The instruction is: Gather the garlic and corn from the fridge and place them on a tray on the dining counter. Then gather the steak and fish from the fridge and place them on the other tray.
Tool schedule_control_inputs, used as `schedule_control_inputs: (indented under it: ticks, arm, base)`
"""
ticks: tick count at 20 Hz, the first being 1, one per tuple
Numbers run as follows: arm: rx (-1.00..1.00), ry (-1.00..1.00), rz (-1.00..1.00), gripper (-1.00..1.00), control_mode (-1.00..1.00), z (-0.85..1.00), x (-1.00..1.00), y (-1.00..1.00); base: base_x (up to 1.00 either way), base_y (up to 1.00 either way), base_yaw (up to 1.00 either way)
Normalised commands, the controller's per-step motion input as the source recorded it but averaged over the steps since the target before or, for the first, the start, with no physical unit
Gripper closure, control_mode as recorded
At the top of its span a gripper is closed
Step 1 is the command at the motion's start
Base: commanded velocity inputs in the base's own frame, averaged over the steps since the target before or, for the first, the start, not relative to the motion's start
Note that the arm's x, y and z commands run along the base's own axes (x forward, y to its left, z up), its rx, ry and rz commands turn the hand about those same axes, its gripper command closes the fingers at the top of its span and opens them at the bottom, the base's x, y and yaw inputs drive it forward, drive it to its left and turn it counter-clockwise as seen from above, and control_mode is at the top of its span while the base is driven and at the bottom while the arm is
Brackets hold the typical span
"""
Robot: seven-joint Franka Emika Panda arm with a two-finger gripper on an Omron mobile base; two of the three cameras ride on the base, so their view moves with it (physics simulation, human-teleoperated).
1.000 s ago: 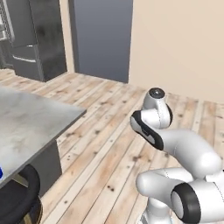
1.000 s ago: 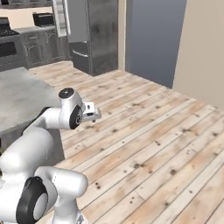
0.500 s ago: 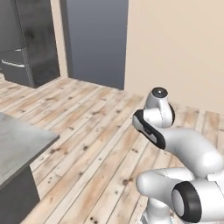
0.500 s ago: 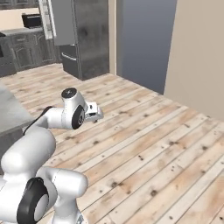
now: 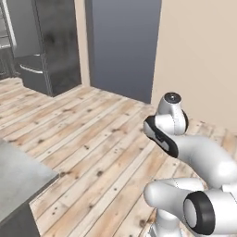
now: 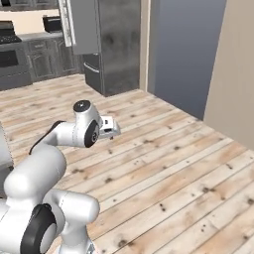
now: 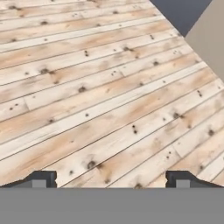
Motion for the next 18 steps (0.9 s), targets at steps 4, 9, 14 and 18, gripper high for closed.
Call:
schedule_control_inputs:
  ticks: [4,9,14,18]
  arm:
    - [0.0,0.0,0.0,-1.0,1.0,0.0,0.0,0.0]
    - [0.0,0.0,0.0,-1.0,1.0,0.0,0.0,0.0]
    - [0.0,0.0,0.0,-1.0,1.0,0.0,0.0,0.0]
    - [0.0,0.0,0.0,-1.0,1.0,0.0,0.0,0.0]
  base:
    - [1.0,-0.06,0.36]
    - [1.0,-0.48,0.33]
    - [1.0,-0.41,0.38]
    - [1.0,-0.06,0.37]
